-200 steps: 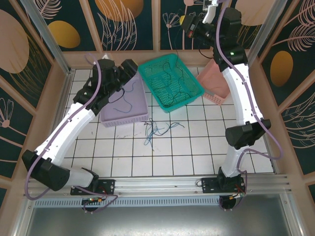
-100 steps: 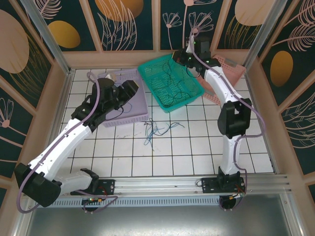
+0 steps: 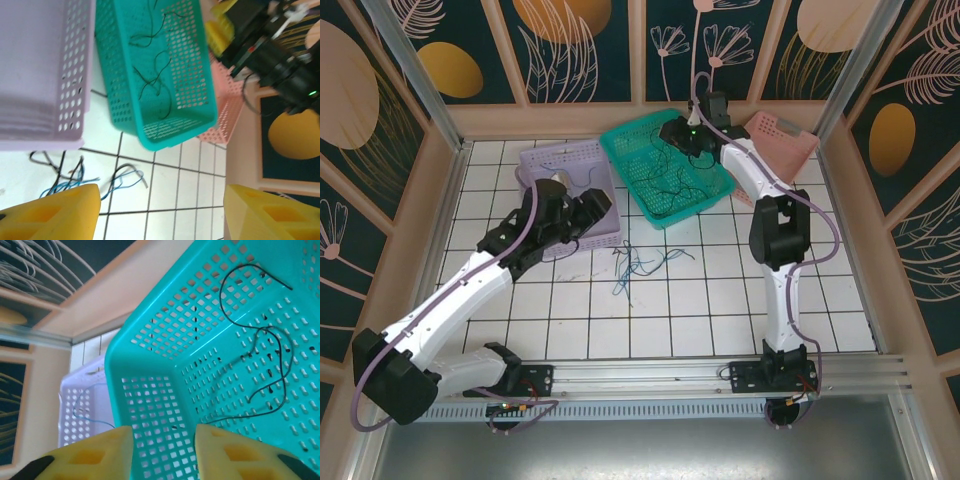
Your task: Untangle the cables
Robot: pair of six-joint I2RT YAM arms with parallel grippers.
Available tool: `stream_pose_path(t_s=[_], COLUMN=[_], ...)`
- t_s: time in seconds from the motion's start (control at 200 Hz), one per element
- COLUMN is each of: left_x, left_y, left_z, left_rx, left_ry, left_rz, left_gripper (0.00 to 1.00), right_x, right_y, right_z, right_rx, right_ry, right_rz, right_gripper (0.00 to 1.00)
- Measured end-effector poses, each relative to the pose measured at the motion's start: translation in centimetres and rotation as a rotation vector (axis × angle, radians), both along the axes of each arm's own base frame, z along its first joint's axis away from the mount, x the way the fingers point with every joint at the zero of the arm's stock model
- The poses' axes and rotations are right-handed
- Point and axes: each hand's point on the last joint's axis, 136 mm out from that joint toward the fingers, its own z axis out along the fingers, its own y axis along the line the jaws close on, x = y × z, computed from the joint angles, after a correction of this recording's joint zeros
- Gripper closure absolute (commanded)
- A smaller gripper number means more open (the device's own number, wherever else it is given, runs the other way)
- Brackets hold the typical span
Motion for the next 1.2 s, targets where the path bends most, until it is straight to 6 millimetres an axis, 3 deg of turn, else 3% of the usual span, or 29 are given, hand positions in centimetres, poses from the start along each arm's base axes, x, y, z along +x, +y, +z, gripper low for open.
stream_pose_path(t_s=[0.15,0.29,0.395,0.52,0.591,0.661,0.771,0.881,1.006,1.196], left_x=[-1.3,-2.6,-3.6,-4.9,-5.9,-6.9,-7.6,-7.9,-8.4,-8.8], left_y=[0.2,0.5,0.7,0.7,0.7,0.6,0.1,-1.0,-2.4,-3.5], left_z=[-3.3,-6.4,-8.1,-10.3,-11.9,-13.2,-14.4,-15.5,-17.2,-19.2], left_rx=[0.043,0.092,0.130,0.166,0.185,0.198,0.202,0.204,0.232,0.272], left_ry=[0.072,0.140,0.174,0.207,0.233,0.259,0.272,0.279,0.295,0.311], left_rz=[-0.015,-0.029,-0.049,-0.092,-0.119,-0.149,-0.184,-0.224,-0.275,-0.313], left_gripper=[0.35,0.37,0.41,0.49,0.54,0.58,0.59,0.57,0.54,0.55], right_x=[-0.5,-2.8,-6.1,-12.5,-16.6,-20.8,-27.1,-31.4,-33.1,-31.2], right_y=[-0.9,-2.7,-4.7,-6.8,-6.8,-5.9,-3.7,-2.6,-3.8,-3.7], right_z=[1.6,4.8,7.4,8.6,7.2,4.3,-2.6,-8.4,-12.2,-12.2], right_rx=[-0.013,-0.025,-0.015,0.031,0.065,0.093,0.079,0.068,0.089,0.168], right_ry=[-0.021,-0.051,-0.073,-0.067,-0.020,0.057,0.229,0.386,0.500,0.515], right_rz=[-0.041,-0.105,-0.177,-0.264,-0.282,-0.276,-0.232,-0.219,-0.310,-0.398], right_gripper=[0.50,0.52,0.56,0.60,0.62,0.62,0.61,0.61,0.64,0.65])
